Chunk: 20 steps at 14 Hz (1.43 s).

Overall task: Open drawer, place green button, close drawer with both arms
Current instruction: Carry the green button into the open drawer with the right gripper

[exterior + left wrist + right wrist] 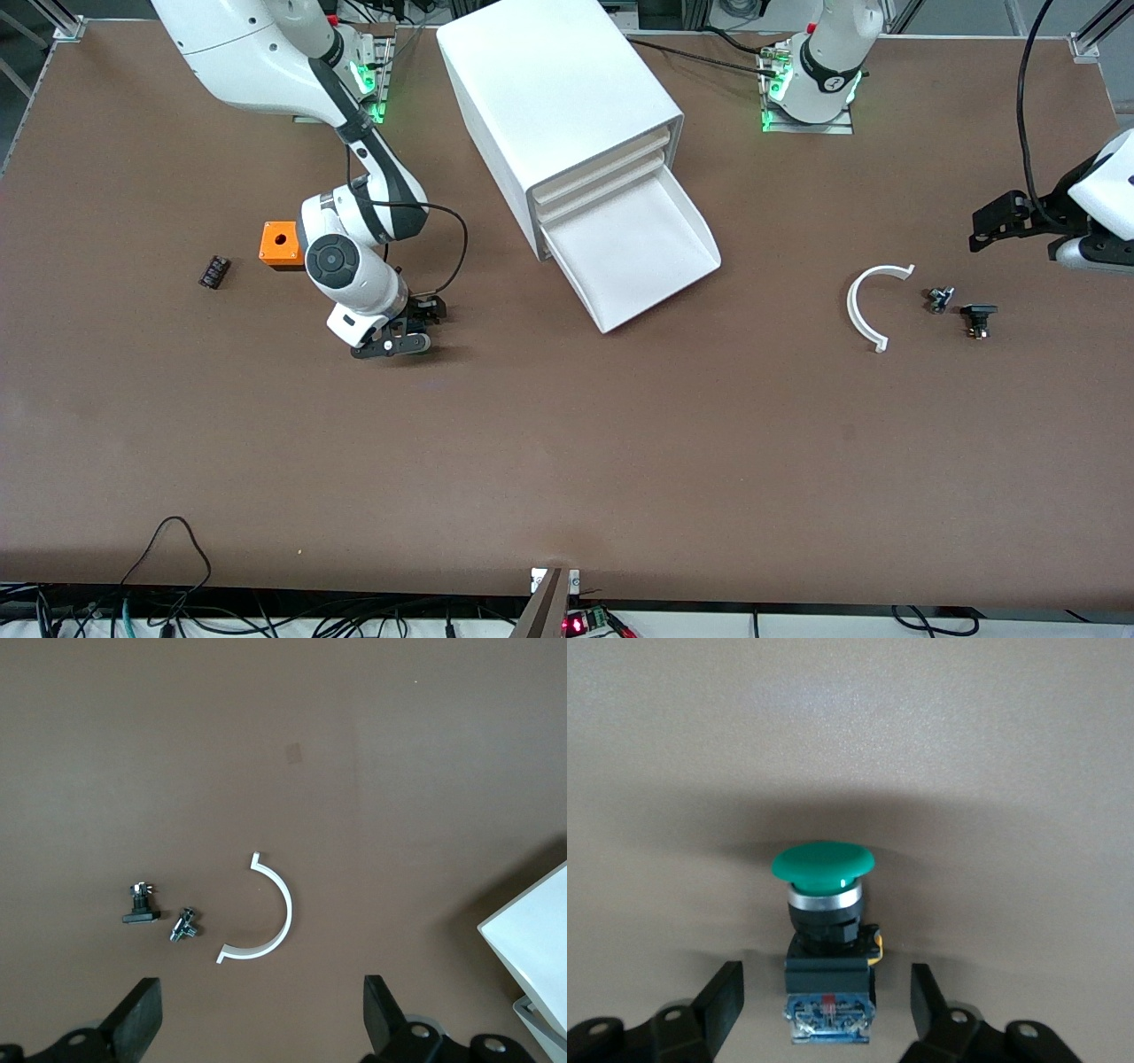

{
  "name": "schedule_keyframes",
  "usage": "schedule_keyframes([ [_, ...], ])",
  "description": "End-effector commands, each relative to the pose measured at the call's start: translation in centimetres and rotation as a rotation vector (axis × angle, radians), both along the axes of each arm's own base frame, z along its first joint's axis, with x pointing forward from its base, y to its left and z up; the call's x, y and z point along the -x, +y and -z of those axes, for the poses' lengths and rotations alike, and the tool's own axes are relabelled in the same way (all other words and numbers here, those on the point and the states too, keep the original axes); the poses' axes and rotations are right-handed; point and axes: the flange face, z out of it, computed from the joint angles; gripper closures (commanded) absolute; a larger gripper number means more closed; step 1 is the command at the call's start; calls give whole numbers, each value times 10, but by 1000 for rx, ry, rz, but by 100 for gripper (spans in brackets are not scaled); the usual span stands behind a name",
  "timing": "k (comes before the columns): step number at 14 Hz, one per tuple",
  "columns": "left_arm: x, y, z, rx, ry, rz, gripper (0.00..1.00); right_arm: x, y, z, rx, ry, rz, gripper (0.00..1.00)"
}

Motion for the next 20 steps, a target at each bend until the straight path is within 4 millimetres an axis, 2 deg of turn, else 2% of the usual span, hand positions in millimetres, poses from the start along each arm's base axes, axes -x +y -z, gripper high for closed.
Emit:
schedule_keyframes([
  [1,15,-2,-7,-25,3,-21,0,1,1,-1,-8,-14,-2,39],
  [6,10,-4,-4,-11,5,-18,0,-5,2,-3,-11,-23,-5,59],
  [11,2,-11,4,-12,5,-2,0,-10,4,-11,-14,-40,-13,62],
  [13,-1,-17,8,-15,3,8,0,-16,7,-30,-26,-71,-30,63],
  [17,-2,-15,7,-17,-3,2,0,-29,11,-73,-48,-143,-111,68],
  [20,-13,-5,-2,-12,-28,-12,0,-48,23,-111,-59,-184,-219,67],
])
